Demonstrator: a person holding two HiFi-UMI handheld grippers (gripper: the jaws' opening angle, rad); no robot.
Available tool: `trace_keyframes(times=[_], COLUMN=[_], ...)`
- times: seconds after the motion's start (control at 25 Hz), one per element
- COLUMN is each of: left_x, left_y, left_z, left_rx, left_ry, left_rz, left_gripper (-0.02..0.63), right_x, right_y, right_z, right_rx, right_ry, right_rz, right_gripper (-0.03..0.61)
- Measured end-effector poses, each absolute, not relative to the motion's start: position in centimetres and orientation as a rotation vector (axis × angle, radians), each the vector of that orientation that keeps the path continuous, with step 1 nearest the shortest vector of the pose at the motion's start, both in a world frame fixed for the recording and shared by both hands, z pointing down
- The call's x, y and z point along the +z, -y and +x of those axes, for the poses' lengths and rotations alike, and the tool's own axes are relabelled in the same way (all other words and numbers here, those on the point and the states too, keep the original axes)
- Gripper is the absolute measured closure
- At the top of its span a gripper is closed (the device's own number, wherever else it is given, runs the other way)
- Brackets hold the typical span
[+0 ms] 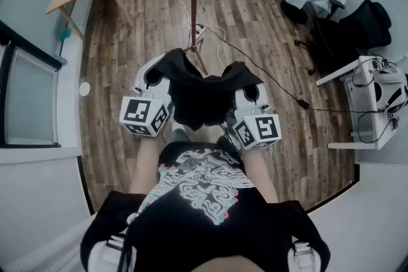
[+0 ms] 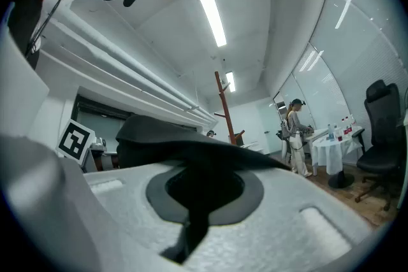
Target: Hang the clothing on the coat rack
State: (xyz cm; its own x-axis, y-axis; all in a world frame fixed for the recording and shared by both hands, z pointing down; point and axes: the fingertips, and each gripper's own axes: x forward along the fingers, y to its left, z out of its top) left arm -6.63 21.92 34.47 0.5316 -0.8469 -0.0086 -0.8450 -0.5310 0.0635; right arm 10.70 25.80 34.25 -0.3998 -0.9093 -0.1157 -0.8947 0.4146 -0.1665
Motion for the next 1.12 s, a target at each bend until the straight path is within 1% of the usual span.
trace_keyframes(times=[0.2,0.4,0.56,0.8,1.12], left_x=[33.9,34.2,33.9,33.8,34.9], left_y=[-22.7,-22.0,-21.8,-21.5,-22.5], left_z=[-6.9,-8.4,-8.8,-8.8,-9.8], left_rx=[-0.05,-0.027,-0.002,0.025,0.052], left_ry=[1.523,1.556,1.57,1.592,1.643], left_rz=[2.723,2.69,2.686,2.681,2.607], left_gripper=[0.606,0.606,0.604,0.604,0.604], right_x=[33.7,34.2,34.4,35.1,34.6], right_y=[-26.6,-26.5,-26.1,-25.9,-26.0], right_z=[9.9,8.9,9.0,9.8,8.9], right_rx=[-0.084,-0.13,-0.18,-0.175,-0.143], right_ry=[-2.501,-2.518,-2.489,-2.496,-2.559], right_rz=[-1.544,-1.546,-1.557,-1.549,-1.491], right_gripper=[0.577,0.577,0.577,0.577,0.577])
